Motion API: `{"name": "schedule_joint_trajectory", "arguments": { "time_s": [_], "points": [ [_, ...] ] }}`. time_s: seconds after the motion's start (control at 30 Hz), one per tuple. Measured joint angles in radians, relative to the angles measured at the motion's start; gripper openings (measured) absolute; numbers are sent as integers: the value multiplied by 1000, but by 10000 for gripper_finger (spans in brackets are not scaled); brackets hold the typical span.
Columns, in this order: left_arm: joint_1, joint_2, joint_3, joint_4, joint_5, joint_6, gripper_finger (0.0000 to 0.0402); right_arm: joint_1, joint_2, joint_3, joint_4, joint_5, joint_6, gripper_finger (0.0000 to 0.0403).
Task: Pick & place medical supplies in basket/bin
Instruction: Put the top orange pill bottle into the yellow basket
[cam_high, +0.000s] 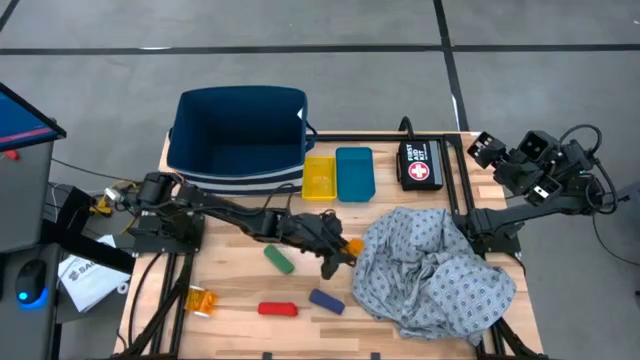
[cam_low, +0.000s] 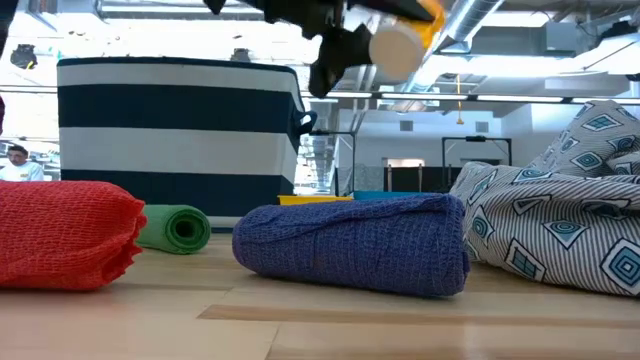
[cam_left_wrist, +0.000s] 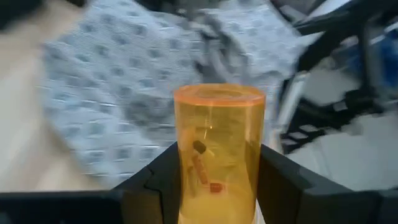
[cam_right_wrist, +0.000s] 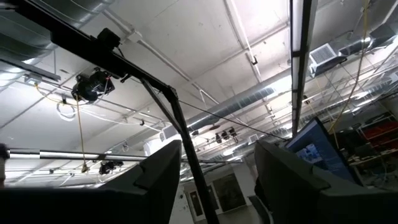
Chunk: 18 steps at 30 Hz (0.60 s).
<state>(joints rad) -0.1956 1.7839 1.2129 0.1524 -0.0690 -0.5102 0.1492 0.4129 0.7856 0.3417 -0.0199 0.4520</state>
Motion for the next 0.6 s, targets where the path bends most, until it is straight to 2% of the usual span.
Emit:
{"name": "schedule_joint_trajectory", "arguments": {
  "time_s": [0.17,0.33,0.5,0.6],
  "points": [
    [7,-11,59,-95,-137,145,152,15,0,0,7,-7,-6,201],
    [9,-30,138,-257,-266,335,160,27,0,0,7,-7,-11,201],
    [12,-21,234,-360,-335,532,160,27,0,0,8,-7,-20,201],
    [24,-20,254,-387,-359,600,161,28,0,0,8,-7,-34,201]
  ]
}}
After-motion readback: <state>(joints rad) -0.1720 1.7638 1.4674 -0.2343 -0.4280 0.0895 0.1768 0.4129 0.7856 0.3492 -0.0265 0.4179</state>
